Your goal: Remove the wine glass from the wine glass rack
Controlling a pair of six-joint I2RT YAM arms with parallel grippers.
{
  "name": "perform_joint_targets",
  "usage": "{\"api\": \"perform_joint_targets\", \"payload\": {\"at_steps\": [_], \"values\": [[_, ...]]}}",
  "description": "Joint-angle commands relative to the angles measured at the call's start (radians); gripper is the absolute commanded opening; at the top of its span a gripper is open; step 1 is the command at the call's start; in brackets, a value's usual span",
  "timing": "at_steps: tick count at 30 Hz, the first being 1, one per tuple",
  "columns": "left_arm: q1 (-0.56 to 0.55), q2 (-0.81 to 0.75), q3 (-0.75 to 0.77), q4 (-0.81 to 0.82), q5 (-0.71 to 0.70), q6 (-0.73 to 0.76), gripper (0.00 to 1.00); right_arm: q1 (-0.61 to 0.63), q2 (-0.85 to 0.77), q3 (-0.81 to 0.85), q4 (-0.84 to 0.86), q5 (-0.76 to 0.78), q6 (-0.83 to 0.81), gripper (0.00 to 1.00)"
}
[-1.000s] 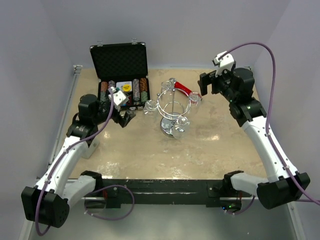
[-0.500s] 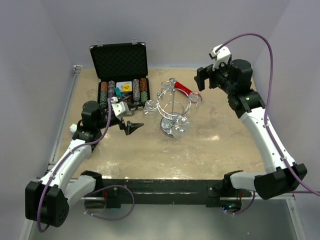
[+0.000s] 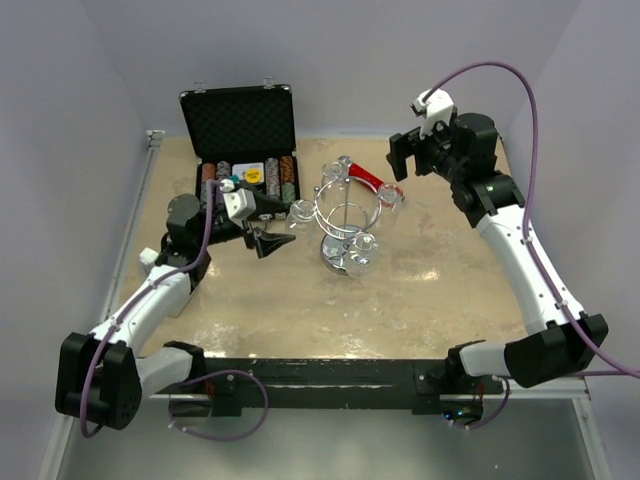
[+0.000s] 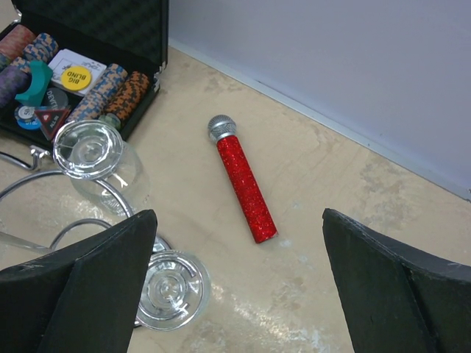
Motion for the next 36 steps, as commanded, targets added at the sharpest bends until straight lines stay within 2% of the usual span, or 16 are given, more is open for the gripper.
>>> {"api": "perform_joint_targets", "payload": {"at_steps": [1, 3, 6, 8, 9, 12, 16, 18, 21, 24, 27, 36], "values": [[-0.014, 0.037, 0.051, 0.094, 0.049, -0.056, 0.84, -0.001, -0.016, 0.031, 0.018, 0.011, -0.012, 0.98], [-0.032, 0.054, 0.045, 0.125, 0.051, -0.069, 0.81, -0.001, -0.019, 0.022, 0.012, 0.012, -0.013, 0.98], [-0.069, 0.073, 0.034, 0.169, 0.028, -0.079, 0.8, -0.001, -0.024, 0.022, -0.006, 0.019, -0.026, 0.98], [-0.074, 0.065, 0.025, 0.179, -0.01, -0.098, 0.85, -0.001, -0.024, 0.031, -0.022, 0.025, -0.035, 0.98], [-0.072, 0.053, 0.02, 0.168, -0.036, -0.095, 1.0, -0.001, -0.021, 0.037, -0.028, 0.026, -0.036, 0.98], [-0.071, -0.008, -0.018, 0.064, -0.143, 0.02, 1.0, -0.001, -0.018, 0.054, -0.048, 0.034, -0.05, 0.98], [-0.062, -0.024, -0.089, 0.088, -0.236, 0.019, 1.0, -0.001, -0.005, 0.071, -0.06, 0.042, -0.059, 0.98], [-0.062, 0.013, -0.099, 0.113, -0.222, 0.026, 1.0, -0.001, 0.004, 0.088, -0.072, 0.04, -0.062, 0.99], [-0.063, 0.076, -0.141, 0.266, -0.193, 0.007, 1.0, -0.001, 0.022, 0.109, -0.086, 0.04, -0.07, 0.98], [-0.063, 0.157, -0.129, 0.313, -0.196, -0.007, 1.0, -0.001, 0.038, 0.135, -0.108, 0.039, -0.075, 0.98], [-0.063, 0.209, -0.147, 0.428, -0.141, -0.012, 1.0, -0.001, 0.047, 0.146, -0.123, 0.039, -0.081, 0.98], [-0.083, 0.344, -0.09, 0.562, -0.078, -0.056, 1.0, -0.001, 0.062, 0.137, -0.14, 0.043, -0.099, 0.98]]}}
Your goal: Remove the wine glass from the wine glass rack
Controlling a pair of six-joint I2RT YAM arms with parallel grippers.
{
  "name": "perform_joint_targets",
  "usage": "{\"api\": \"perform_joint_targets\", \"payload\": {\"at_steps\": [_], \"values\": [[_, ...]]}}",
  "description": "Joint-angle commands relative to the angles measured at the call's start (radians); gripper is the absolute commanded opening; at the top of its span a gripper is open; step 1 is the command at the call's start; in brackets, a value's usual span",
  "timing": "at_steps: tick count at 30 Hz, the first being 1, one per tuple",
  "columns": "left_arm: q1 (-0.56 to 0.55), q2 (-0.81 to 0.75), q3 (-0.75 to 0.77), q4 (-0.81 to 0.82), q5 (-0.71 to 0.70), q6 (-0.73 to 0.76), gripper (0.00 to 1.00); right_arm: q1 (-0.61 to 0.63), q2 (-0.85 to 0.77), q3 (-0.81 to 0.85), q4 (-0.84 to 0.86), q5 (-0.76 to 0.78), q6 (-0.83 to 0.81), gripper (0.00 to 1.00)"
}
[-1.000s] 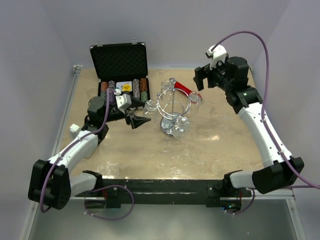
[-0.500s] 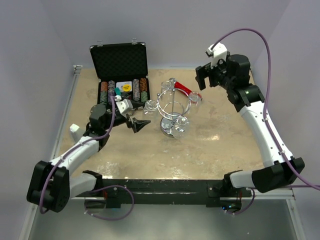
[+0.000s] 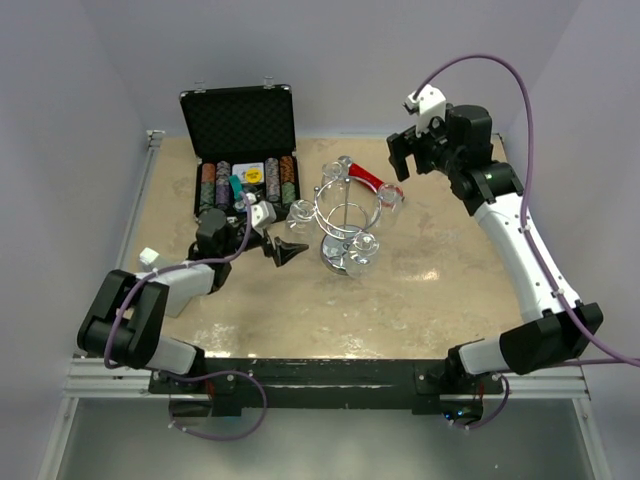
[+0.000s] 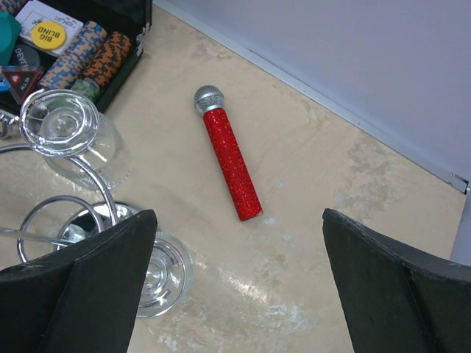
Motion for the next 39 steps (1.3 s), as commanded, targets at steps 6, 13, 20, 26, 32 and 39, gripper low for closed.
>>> {"api": "perform_joint_targets", "payload": {"at_steps": [6, 13, 20, 26, 32, 39], "values": [[-0.023, 0.017, 0.083, 0.169, 0.072, -0.076, 1.0, -0.002, 0.008, 0.034, 0.0, 0.015, -0.025, 0.98], [-0.025, 0.035, 0.069, 0.166, 0.082, -0.097, 0.87, -0.001, 0.015, 0.034, 0.005, 0.011, -0.025, 0.98], [-0.016, -0.011, 0.022, 0.166, 0.033, -0.137, 0.64, -0.001, 0.013, 0.025, 0.02, 0.007, -0.022, 0.98], [-0.016, -0.113, -0.001, 0.121, 0.019, -0.114, 0.5, -0.001, 0.005, 0.002, 0.035, 0.001, -0.018, 0.98], [-0.016, -0.152, -0.012, 0.086, -0.03, -0.088, 0.42, -0.001, 0.001, -0.004, 0.042, -0.007, -0.013, 0.98], [-0.019, -0.117, -0.007, 0.153, -0.076, -0.105, 0.33, -0.001, -0.007, -0.007, 0.032, -0.007, -0.013, 0.98]]}}
